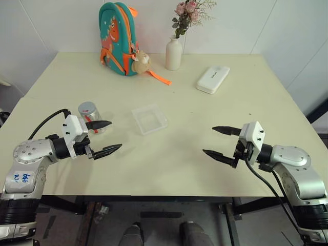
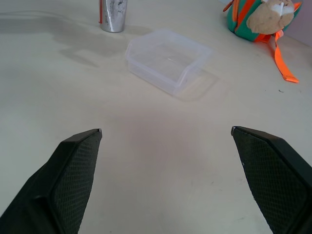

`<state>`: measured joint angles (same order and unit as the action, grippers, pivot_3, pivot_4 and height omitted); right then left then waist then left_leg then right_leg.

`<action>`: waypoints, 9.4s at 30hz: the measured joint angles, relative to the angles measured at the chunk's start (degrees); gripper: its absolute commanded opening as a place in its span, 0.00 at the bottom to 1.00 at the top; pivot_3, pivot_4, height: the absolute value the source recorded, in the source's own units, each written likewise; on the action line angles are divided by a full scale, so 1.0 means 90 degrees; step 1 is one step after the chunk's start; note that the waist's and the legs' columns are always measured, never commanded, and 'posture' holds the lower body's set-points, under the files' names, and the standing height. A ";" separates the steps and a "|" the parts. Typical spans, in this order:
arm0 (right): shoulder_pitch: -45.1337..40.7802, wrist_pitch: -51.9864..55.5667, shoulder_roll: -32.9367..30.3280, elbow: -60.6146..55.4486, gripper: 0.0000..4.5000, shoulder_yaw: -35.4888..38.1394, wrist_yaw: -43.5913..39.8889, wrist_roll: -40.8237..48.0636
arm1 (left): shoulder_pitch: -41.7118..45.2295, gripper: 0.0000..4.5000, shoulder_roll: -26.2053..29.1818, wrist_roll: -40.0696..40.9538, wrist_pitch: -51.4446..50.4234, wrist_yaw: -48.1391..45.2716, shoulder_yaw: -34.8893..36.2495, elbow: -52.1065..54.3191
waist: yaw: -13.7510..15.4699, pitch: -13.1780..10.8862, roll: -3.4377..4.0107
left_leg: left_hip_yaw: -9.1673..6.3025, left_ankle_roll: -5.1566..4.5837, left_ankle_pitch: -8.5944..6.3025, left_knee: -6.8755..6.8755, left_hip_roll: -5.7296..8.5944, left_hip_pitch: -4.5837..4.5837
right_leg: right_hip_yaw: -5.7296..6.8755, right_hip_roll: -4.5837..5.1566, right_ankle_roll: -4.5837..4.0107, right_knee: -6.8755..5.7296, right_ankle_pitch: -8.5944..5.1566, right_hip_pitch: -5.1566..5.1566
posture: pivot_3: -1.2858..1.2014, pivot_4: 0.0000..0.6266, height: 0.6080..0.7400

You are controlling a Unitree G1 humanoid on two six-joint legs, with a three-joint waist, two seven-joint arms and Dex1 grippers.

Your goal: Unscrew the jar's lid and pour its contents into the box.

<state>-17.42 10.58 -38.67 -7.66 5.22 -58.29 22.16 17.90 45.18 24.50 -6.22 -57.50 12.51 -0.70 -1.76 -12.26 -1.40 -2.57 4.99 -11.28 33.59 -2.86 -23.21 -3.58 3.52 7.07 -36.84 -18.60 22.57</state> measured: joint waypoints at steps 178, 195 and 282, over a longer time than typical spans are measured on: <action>-0.4478 0.1254 0.2772 0.1888 0.99 -0.2073 -0.0753 0.0164 | 0.1151 0.43 -0.0478 0.1255 -0.3117 -0.0057 -0.0847 0.1495 | -0.0149 0.0002 -0.0011 | 0.0002 0.0004 -0.0011 -0.0020 -0.0011 -0.0016 | -0.0002 -0.0012 0.0002 0.0004 0.0001 0.0025 | 0.52 0.24 1.00; -0.4045 0.2329 0.1562 0.1303 0.99 -0.1247 -0.1578 0.1144 | 0.0954 0.43 -0.0445 0.1282 -0.3113 -0.0238 -0.0763 0.1590 | -0.0199 -0.0002 -0.0009 | 0.0008 0.0003 -0.0012 -0.0020 -0.0018 -0.0009 | -0.0006 -0.0018 -0.0002 -0.0002 -0.0002 0.0025 | 0.52 0.24 1.00; -0.4408 0.2427 0.2026 0.1358 0.99 -0.1717 -0.0913 0.0715 | 0.1197 0.43 -0.0445 0.1265 -0.3077 -0.0230 -0.0877 0.1298 | -0.0162 -0.0004 -0.0007 | 0.0009 0.0002 -0.0013 -0.0015 -0.0025 -0.0012 | -0.0007 -0.0026 -0.0006 -0.0005 -0.0004 0.0028 | 0.52 0.24 1.00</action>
<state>-57.09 32.42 -20.44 4.56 -10.24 -66.51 28.60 28.68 41.18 35.89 -33.92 -59.57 4.62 10.99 -3.22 -12.30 -1.47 -2.48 5.00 -11.40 33.45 -3.08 -23.32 -3.64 3.29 7.01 -36.88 -18.63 22.82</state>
